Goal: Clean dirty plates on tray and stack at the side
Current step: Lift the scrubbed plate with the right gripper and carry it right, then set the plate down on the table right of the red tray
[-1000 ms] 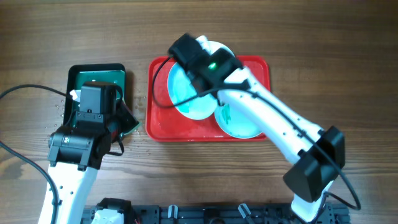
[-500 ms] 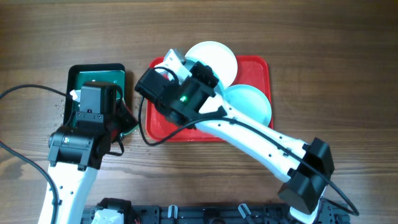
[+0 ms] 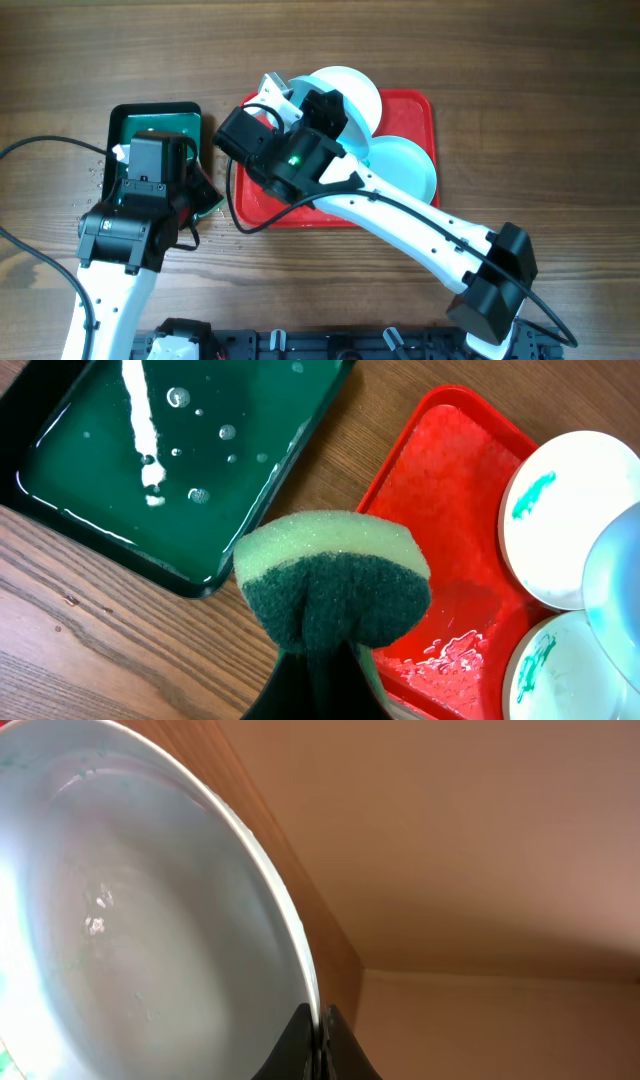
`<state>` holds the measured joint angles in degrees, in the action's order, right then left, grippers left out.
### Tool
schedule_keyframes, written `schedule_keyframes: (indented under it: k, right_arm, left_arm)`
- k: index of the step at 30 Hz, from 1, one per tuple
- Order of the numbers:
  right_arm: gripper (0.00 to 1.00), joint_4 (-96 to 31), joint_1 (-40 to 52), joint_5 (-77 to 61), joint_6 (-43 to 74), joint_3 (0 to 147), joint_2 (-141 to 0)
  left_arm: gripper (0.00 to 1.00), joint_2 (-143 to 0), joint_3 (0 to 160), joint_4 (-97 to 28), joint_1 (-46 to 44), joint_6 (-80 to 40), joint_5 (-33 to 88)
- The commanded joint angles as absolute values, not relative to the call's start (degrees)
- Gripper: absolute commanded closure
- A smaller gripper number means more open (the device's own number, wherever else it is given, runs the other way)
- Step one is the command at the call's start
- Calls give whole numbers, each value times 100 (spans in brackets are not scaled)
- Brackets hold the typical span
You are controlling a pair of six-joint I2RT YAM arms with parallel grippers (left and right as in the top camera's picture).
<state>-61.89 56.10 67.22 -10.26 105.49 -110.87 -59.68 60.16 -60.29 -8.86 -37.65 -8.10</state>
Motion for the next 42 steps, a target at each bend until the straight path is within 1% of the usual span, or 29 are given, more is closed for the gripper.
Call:
schedule_keyframes:
  k: [1,6,10,14,18,20,22,24,27,30,36,37,38,39,40,42]
  right_arm:
    - [96,-6125,5607,6724,-1175,10698,-10925]
    - [96,-6123,5411,4716,-239,10628,-10927]
    - [96,-6073,4547,3214,364,10431,-10927]
    - [96,-6064,3138,1774,775,10248,-10927]
    - [96,-6060,1273,-591,902,10228,-10927]
    - [96,-6093,421,-1245,902,10228,-10927]
    - [96,-6228,-502,-1402,980,10228,-10927]
    - [96,-6283,-1133,-1398,1076,10173,-10927]
    - [96,-6241,-1756,-1192,1184,10029,-10927]
    - [96,-6031,-2051,-429,1514,9725,-10930]
    - [95,-5050,-2104,-355,1525,8799,-10930]
    - [85,-4939,-2102,-357,1522,8694,-10930]
    - [61,-4847,-2102,-360,1520,8602,-10930]
    - [51,-4840,-2102,-390,1522,8591,-10930]
    - [45,-4840,-2102,-475,1516,8591,-10930]
    - [41,-4842,-2102,-882,1494,8591,-10927]
  left_arm:
    - [96,-5968,6001,-6029,-851,-3800,-843]
    - [96,-5970,6001,-6031,-851,-3800,-843]
    - [96,-5979,6001,-6073,-851,-3798,-845]
    - [96,-6007,6001,-6097,-851,-3798,-845]
    - [96,-6123,6001,-6097,-851,-3798,-845]
    - [96,-6208,6001,-6095,-851,-3798,-843]
    - [96,-6294,6001,-6093,-851,-3800,-843]
    - [96,-6366,6001,-6086,-851,-3800,-843]
    - [96,-6493,6001,-6023,-851,-3800,-843]
    - [96,-6593,6001,-6005,-851,-3798,-816]
    - [96,-6604,6001,-5935,-851,-3798,-692]
    - [96,-6604,6001,-5937,-851,-3798,-692]
    - [96,-6604,6001,-5940,-851,-3798,-692]
    - [96,-6604,6001,-5937,-851,-3798,-692]
    - [96,-6604,6001,-5935,-851,-3798,-692]
    - [96,-6604,6001,-5907,-851,-3798,-692]
